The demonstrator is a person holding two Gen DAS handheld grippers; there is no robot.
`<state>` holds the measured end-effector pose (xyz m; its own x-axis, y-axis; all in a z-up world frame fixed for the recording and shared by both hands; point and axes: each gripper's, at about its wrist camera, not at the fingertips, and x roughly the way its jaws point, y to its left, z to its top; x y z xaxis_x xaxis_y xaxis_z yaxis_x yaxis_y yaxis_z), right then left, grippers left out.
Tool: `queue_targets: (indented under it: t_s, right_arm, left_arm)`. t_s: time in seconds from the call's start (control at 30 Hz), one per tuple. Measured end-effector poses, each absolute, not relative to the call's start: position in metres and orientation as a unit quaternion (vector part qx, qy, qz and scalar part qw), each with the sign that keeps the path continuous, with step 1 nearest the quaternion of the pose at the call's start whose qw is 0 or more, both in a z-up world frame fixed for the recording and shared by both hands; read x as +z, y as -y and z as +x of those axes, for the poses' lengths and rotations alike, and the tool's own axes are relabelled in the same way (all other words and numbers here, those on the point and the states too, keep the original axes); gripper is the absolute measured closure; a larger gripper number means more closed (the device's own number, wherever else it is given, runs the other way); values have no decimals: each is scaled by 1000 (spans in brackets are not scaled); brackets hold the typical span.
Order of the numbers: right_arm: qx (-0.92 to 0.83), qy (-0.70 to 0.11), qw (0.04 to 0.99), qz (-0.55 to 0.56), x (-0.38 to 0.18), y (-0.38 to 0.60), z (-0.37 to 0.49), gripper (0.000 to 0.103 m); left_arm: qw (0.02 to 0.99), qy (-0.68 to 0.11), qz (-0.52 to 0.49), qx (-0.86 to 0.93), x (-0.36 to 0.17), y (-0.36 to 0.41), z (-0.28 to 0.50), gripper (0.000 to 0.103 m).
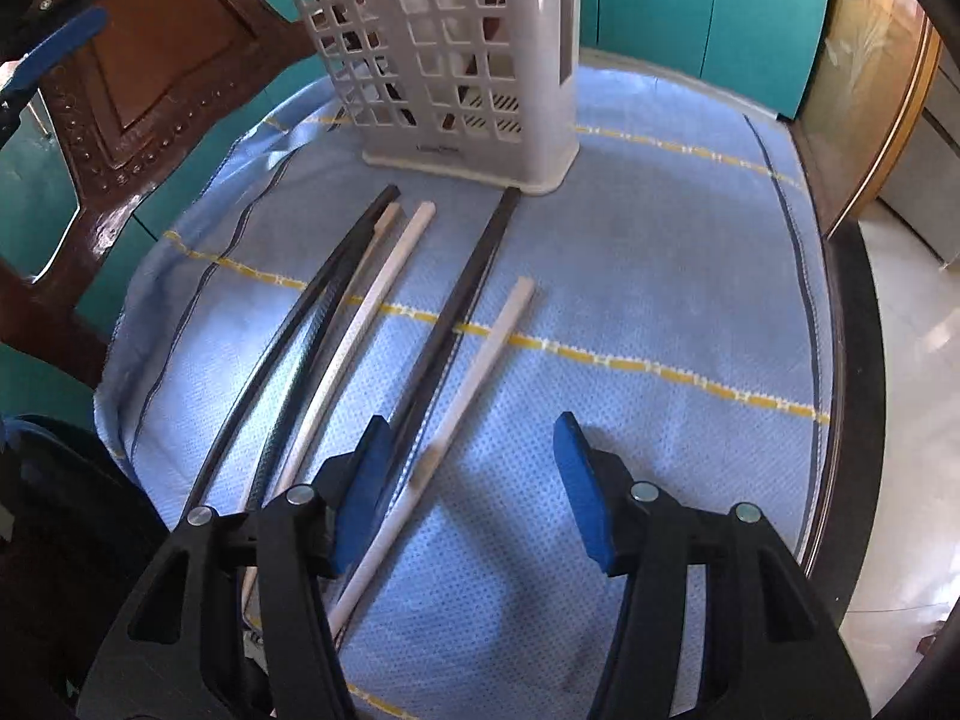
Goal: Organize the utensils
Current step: 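Lower both tools to the chopstick row and close each on one chopstick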
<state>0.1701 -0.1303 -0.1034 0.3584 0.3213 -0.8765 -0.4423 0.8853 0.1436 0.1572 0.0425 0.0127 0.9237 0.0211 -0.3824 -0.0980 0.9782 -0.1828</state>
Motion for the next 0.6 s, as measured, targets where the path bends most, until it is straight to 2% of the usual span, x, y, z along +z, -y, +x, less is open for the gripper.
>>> queue_targets:
  t_s: [0.07, 0.1, 0.13, 0.23, 0.3, 0.6]
  right_arm:
    - [227, -510, 828, -61, -104, 128, 168, 47]
    - [226, -507, 829, -61, -104, 126, 166, 51]
    - [223, -501, 834, -64, -104, 125, 165, 61]
    - [214, -492, 841, -75, -103, 120, 168, 82]
    - [207, -490, 843, -76, -103, 120, 171, 88]
    - [174, -487, 853, -72, -99, 138, 184, 93]
  left_arm:
    - [975, -199, -98, 31, 10, -41, 159, 70]
    - [973, -207, -98, 29, 9, -41, 162, 69]
    - [972, -212, -99, 28, 8, -41, 164, 69]
    - [968, -229, -98, 25, 1, -39, 166, 68]
    - [966, -238, -93, 24, -4, -37, 167, 67]
    - [954, -290, -73, 24, -29, -26, 169, 67]
